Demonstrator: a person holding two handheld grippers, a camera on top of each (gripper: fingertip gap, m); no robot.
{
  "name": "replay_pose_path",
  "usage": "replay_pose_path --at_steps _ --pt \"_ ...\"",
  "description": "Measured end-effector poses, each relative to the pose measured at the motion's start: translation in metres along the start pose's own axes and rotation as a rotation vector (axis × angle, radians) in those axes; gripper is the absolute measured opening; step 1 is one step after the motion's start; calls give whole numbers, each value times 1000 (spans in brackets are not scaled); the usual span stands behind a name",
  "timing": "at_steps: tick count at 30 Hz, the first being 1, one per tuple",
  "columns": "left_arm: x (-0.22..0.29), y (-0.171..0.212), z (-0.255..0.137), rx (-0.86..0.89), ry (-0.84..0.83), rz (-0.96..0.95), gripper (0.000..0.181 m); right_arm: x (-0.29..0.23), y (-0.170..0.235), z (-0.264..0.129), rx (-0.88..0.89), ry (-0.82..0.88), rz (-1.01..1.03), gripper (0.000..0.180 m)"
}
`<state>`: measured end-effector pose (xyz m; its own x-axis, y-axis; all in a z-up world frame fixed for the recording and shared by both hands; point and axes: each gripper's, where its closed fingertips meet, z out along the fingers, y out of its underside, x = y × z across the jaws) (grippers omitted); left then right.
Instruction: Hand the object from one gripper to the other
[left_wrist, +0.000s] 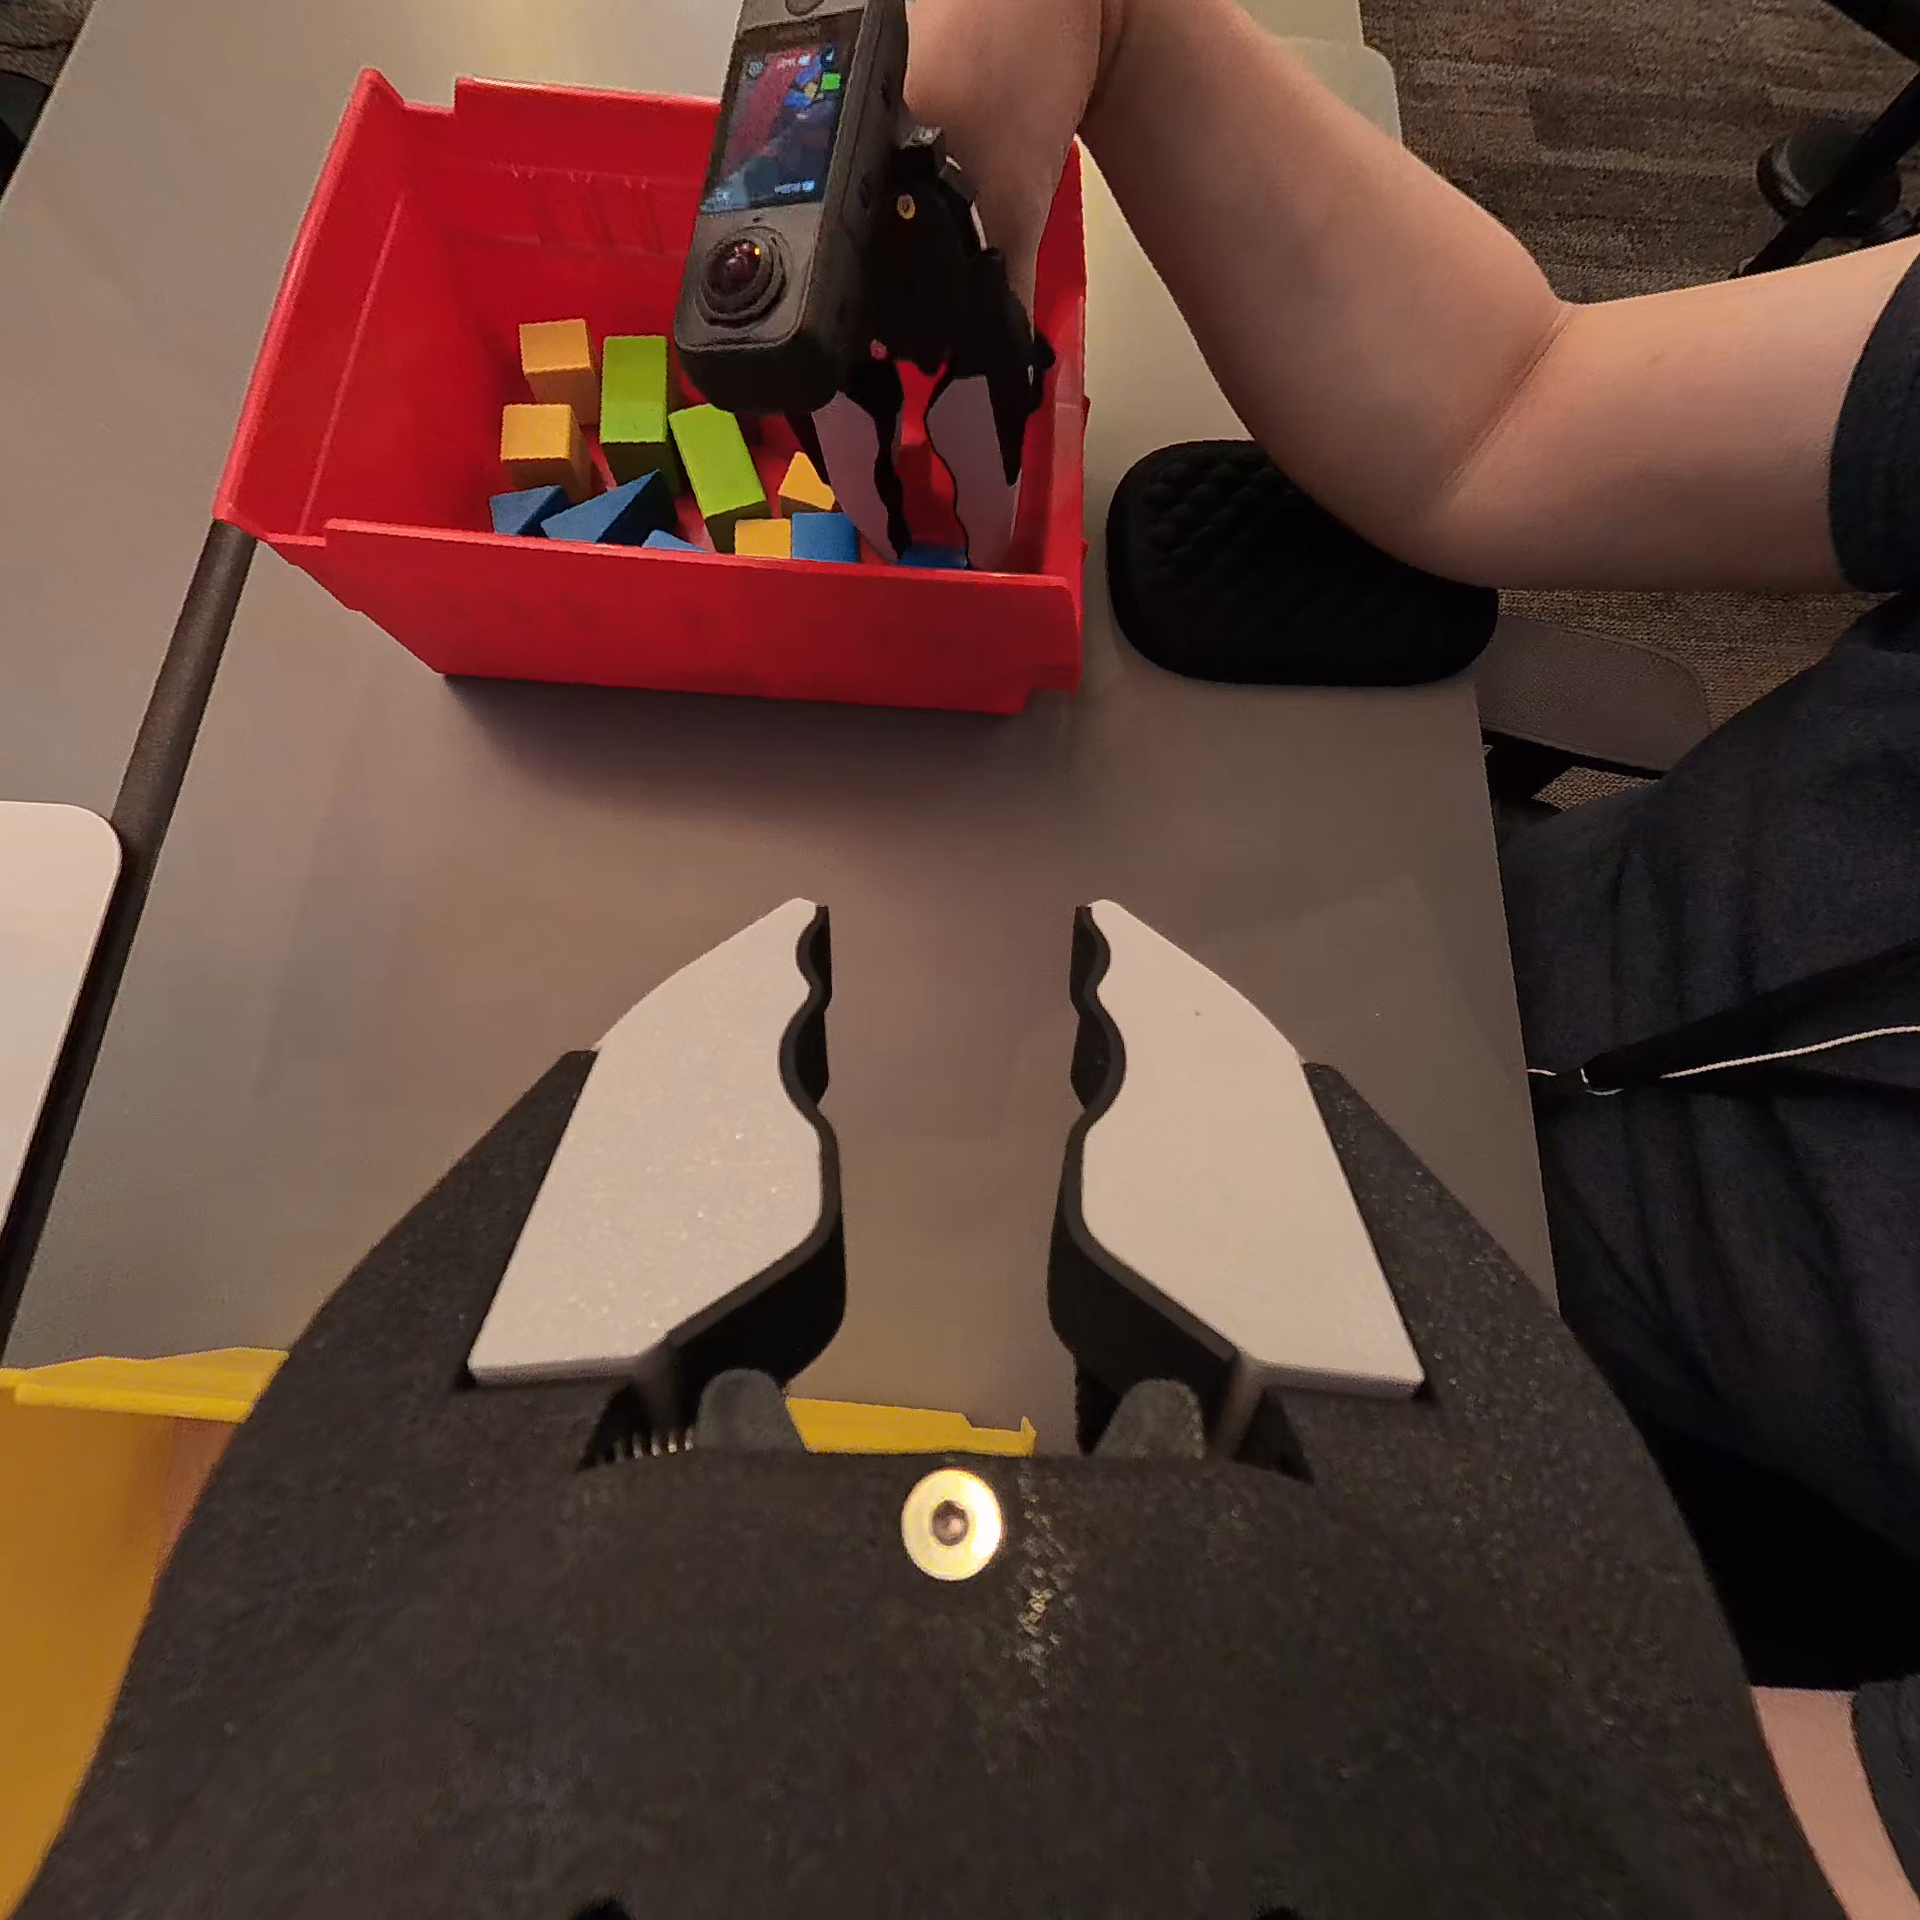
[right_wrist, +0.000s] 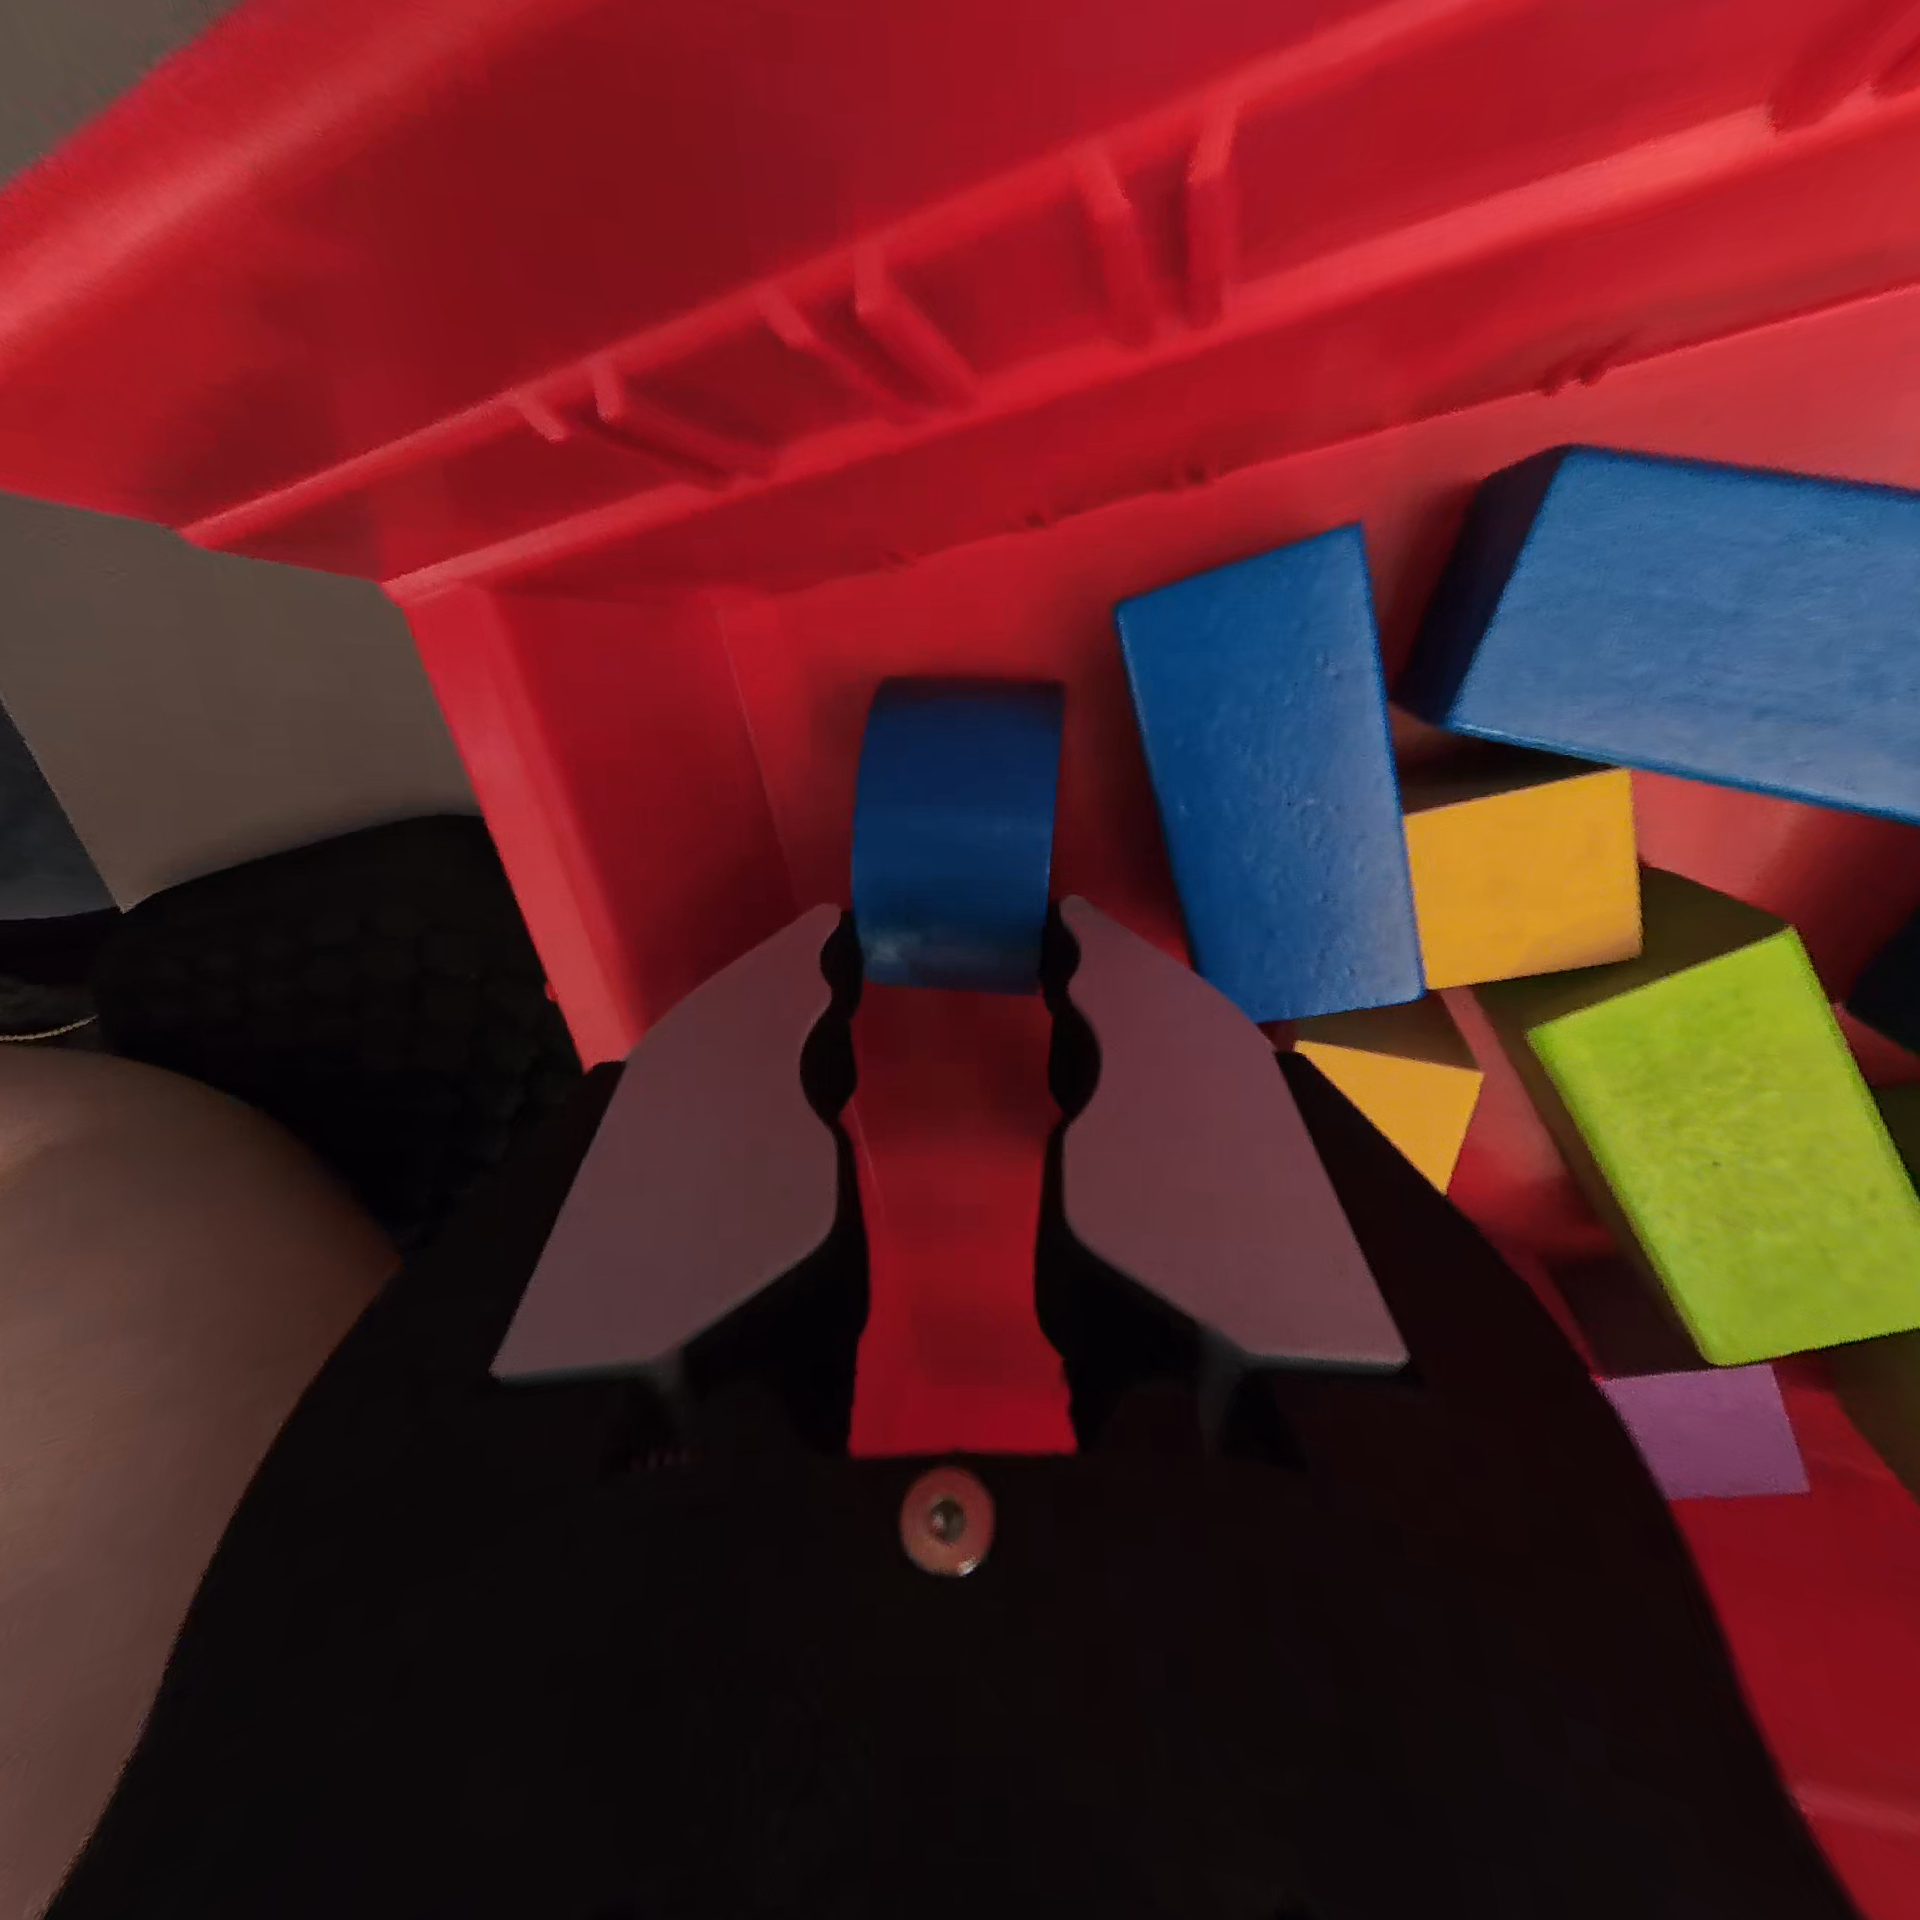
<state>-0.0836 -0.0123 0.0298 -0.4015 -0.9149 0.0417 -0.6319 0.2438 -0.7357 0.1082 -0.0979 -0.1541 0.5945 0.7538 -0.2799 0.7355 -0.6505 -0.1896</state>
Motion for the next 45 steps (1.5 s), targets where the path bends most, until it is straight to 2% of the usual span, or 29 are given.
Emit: replay_pose_path --at_steps 9,13,33,37,39,42,45 --pt "-1 4 -1 -20 -11 3 44 4 -2 1 0 32 29 35" --pt "-3 5 -2 -21 -18 -1 44 10 2 2 -43 110 -3 37" --pt "-3 9 -11 -33 -38 7 44 7 5 -5 -57 113 98 35" --pt "-24 15 -36 -2 -141 -25 44 5 2 -28 44 161 92 34" --pt "-51 24 -58 22 -275 -81 44 6 -3 -46 126 221 67 34" --pt "-107 53 -95 41 -520 -238 49 15 -14 -80 261 386 -4 34" --pt "-146 86 -102 61 -576 -400 50 27 -27 -109 359 541 -34 34"
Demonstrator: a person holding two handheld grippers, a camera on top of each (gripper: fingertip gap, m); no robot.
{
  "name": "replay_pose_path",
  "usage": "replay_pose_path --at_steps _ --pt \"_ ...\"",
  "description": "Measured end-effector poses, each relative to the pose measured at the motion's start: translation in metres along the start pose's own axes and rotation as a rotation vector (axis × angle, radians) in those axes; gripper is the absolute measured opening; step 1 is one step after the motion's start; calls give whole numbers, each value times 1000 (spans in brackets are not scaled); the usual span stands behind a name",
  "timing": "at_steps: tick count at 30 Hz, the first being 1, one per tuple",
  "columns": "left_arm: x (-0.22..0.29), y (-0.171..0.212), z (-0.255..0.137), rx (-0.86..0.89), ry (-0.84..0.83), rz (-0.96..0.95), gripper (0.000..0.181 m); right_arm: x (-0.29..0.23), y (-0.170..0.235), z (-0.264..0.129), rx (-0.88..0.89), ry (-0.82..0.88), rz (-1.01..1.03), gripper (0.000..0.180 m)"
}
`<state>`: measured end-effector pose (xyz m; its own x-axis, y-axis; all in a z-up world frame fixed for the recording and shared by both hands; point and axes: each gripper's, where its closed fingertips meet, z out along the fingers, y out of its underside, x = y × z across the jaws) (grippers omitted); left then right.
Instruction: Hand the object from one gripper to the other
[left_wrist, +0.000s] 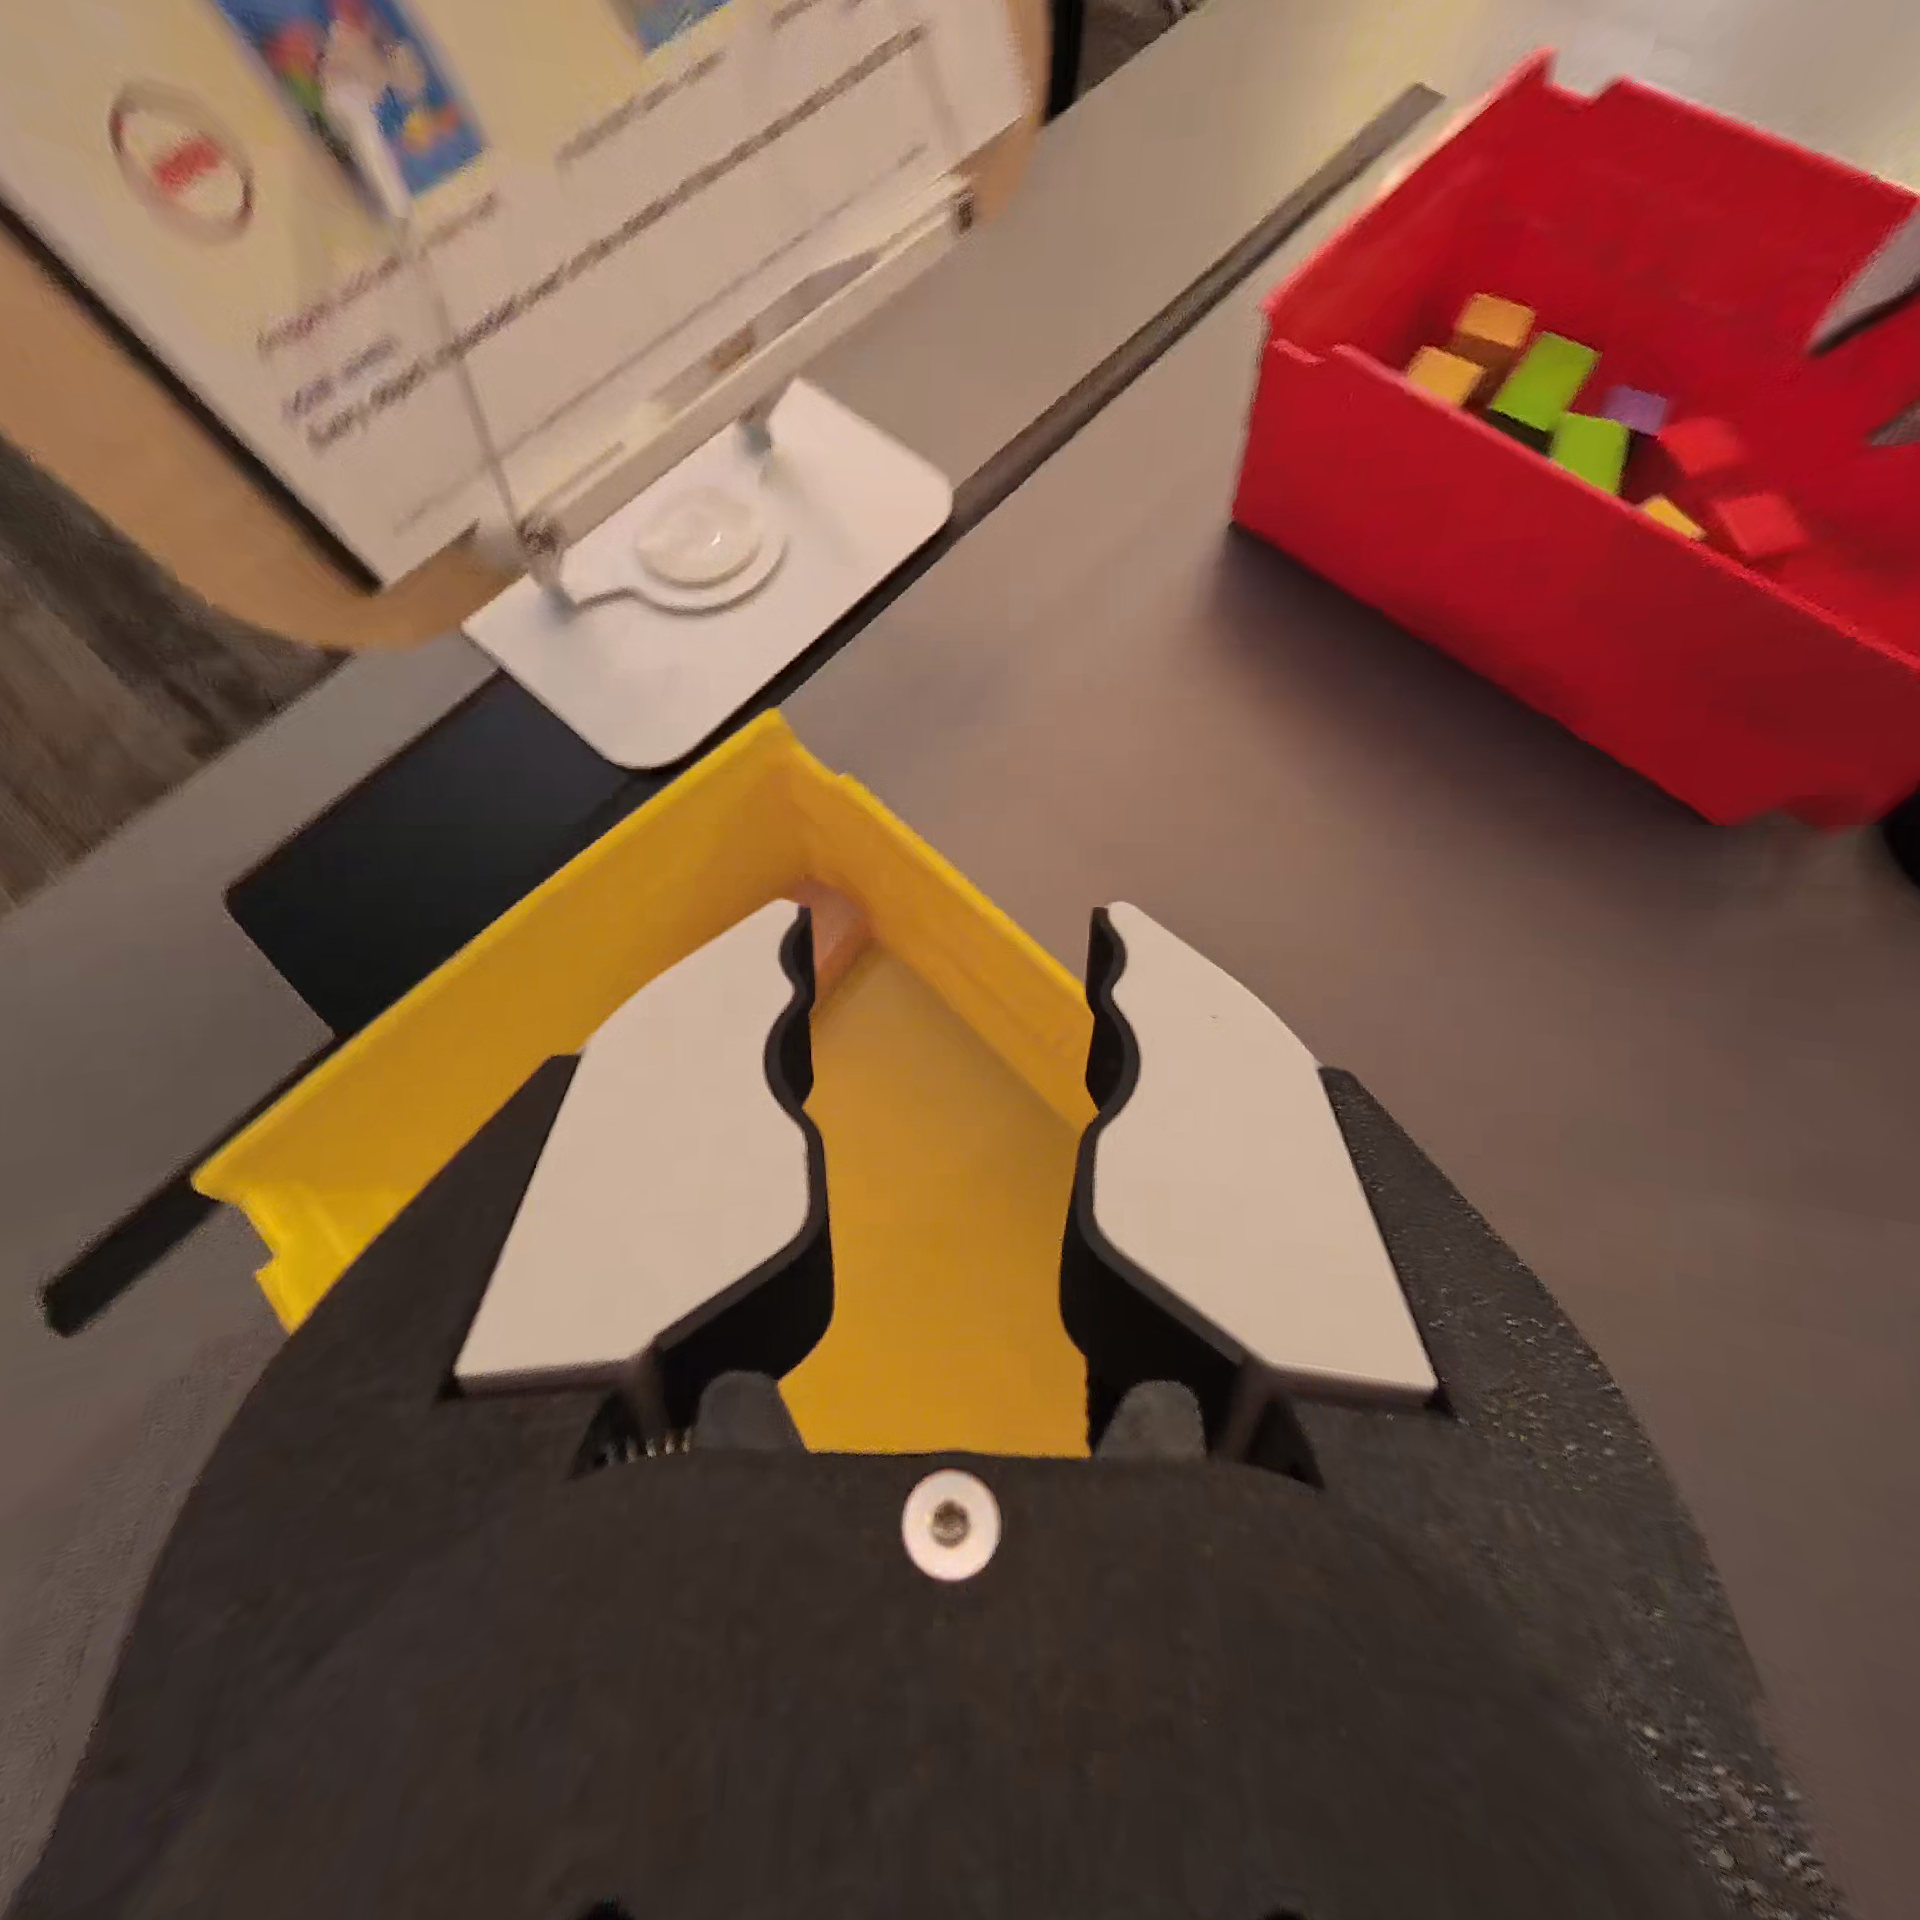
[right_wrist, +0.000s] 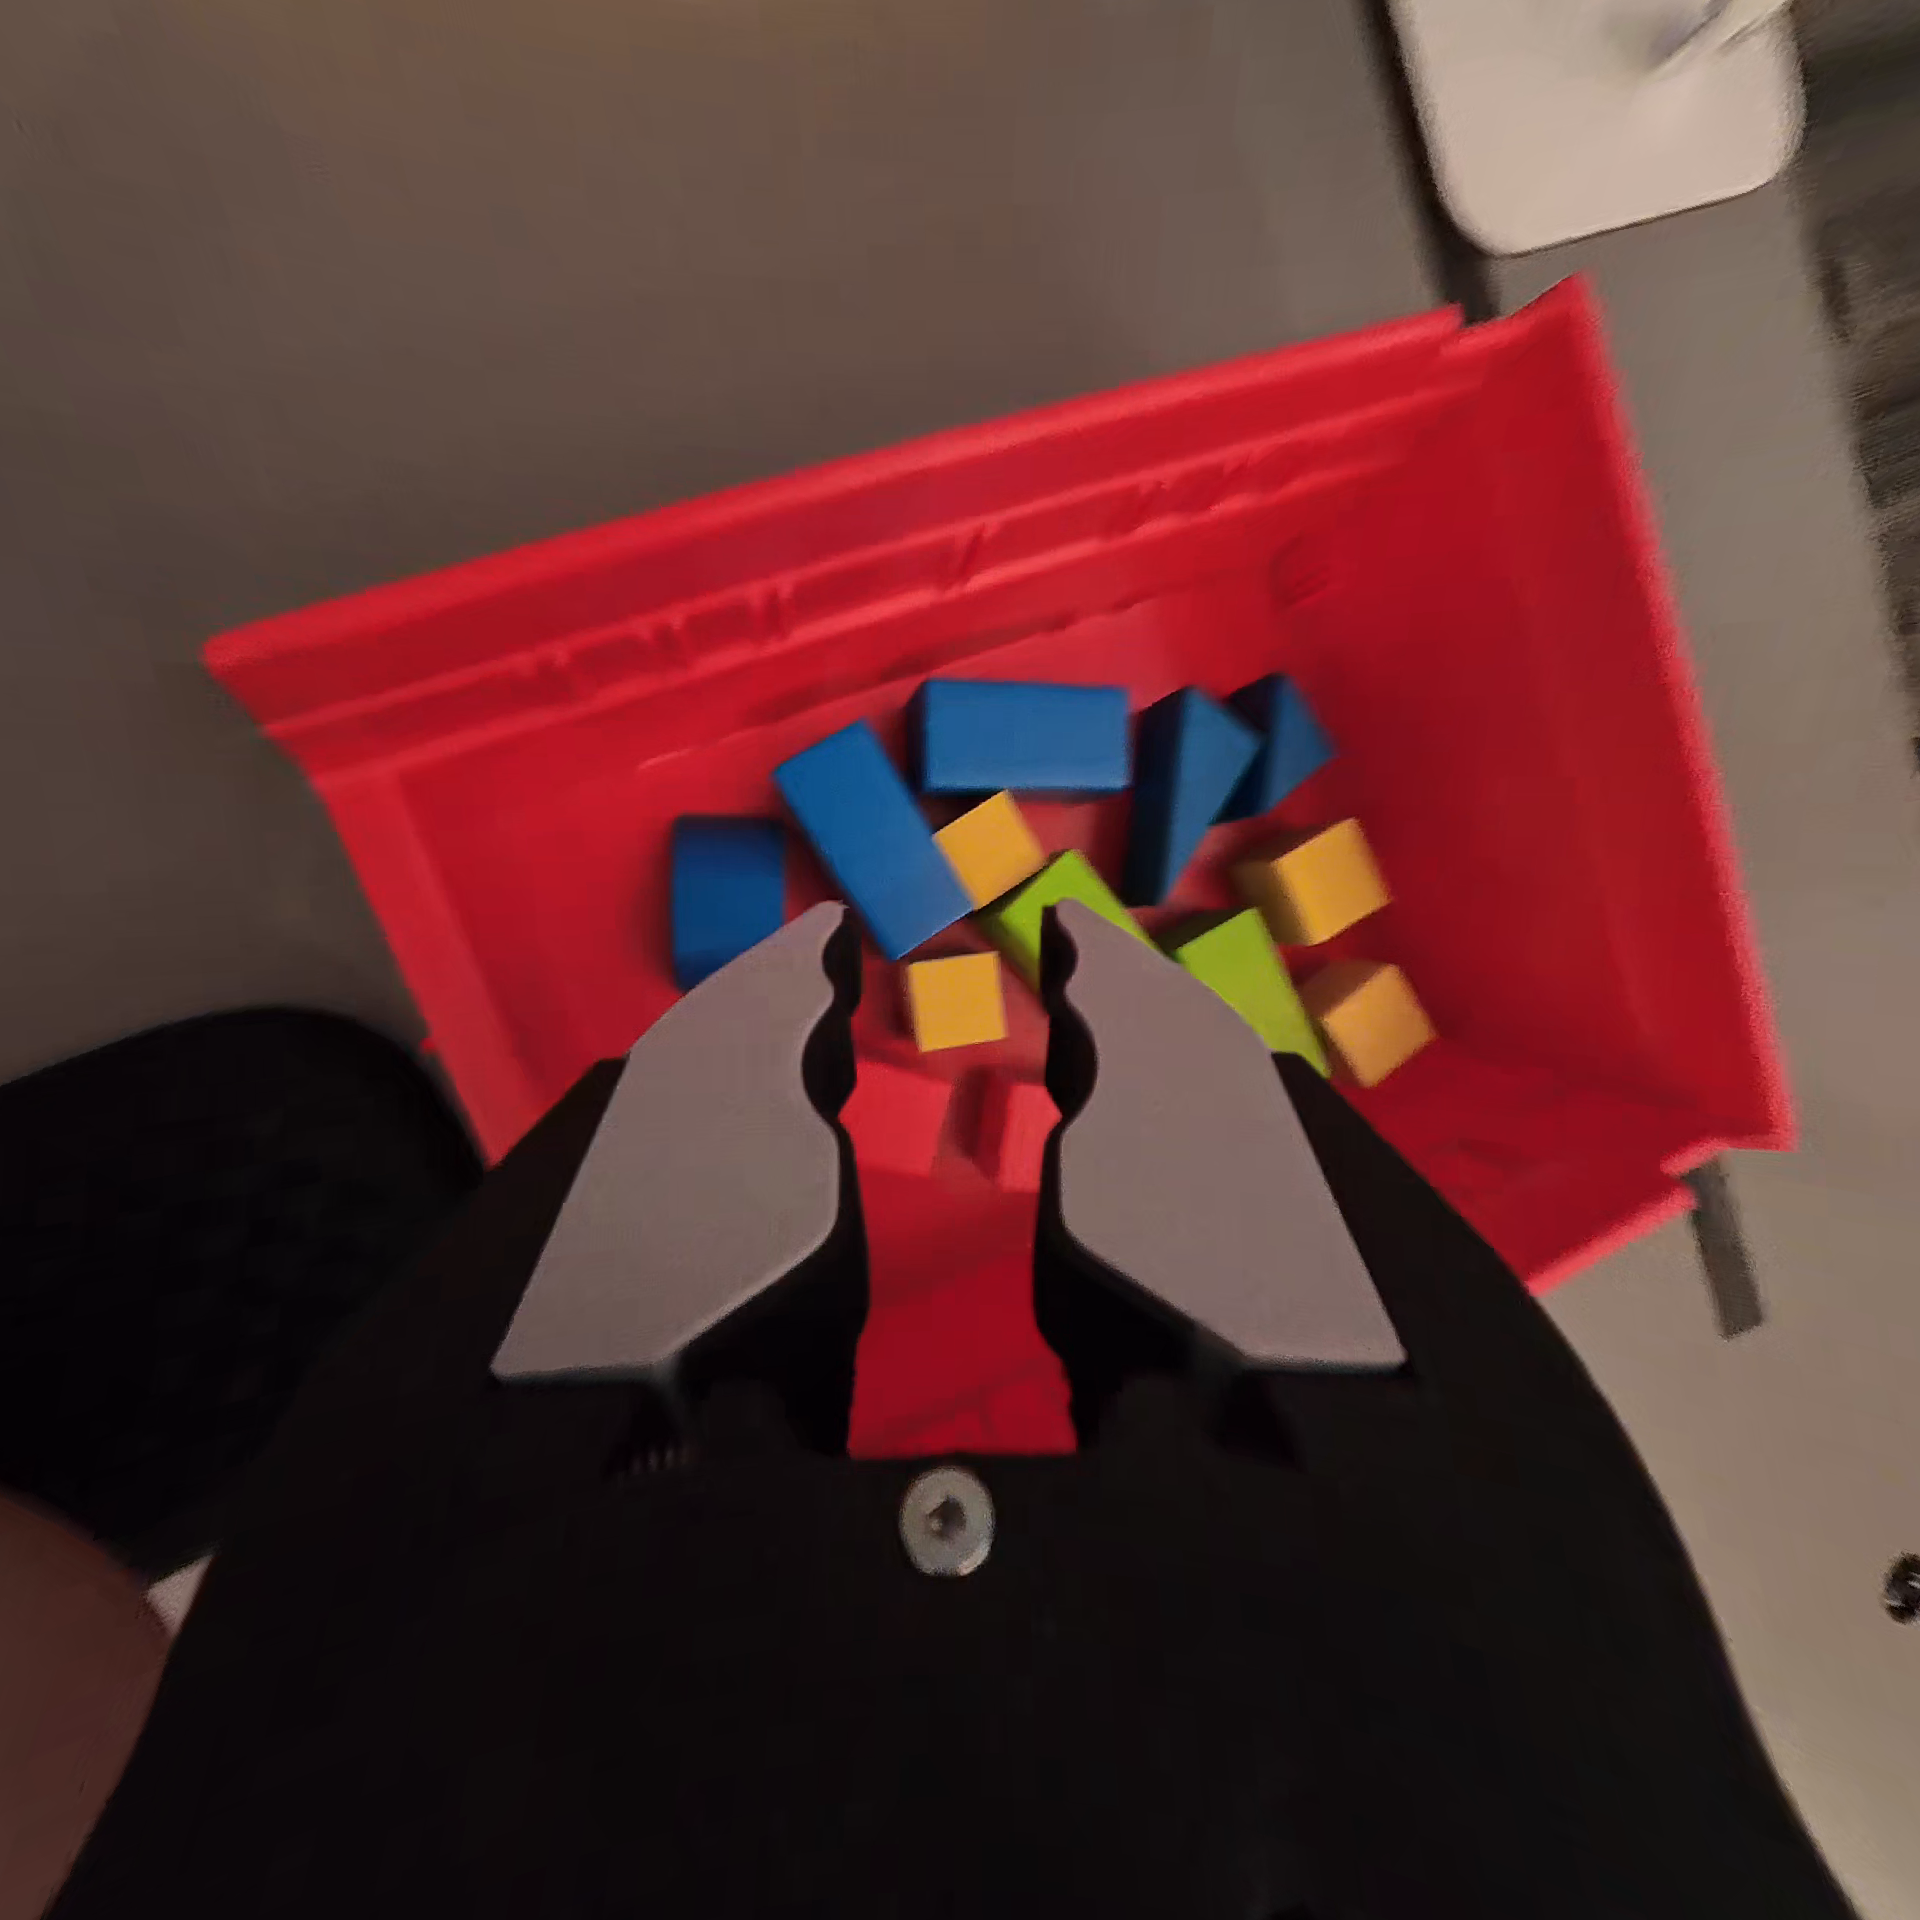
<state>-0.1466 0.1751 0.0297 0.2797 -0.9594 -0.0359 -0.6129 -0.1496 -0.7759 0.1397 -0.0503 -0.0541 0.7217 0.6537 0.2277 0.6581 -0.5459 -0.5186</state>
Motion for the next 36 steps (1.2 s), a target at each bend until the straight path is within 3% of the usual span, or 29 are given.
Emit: replay_pose_path --at_steps 4,8,15,24,36 --pt "-40 31 43 -99 -65 -116 50 16 -10 -2 34 74 25 34" --pt "-55 65 76 -232 -106 9 51 12 -3 7 -5 49 -6 34" --pt "-59 93 108 -289 -115 225 55 10 -5 13 -10 26 -3 34" --pt "-65 97 122 -245 -94 177 66 7 -4 21 -25 -3 -10 34" --pt "-62 125 131 -394 -61 149 67 2 -1 30 -56 -36 -28 34"
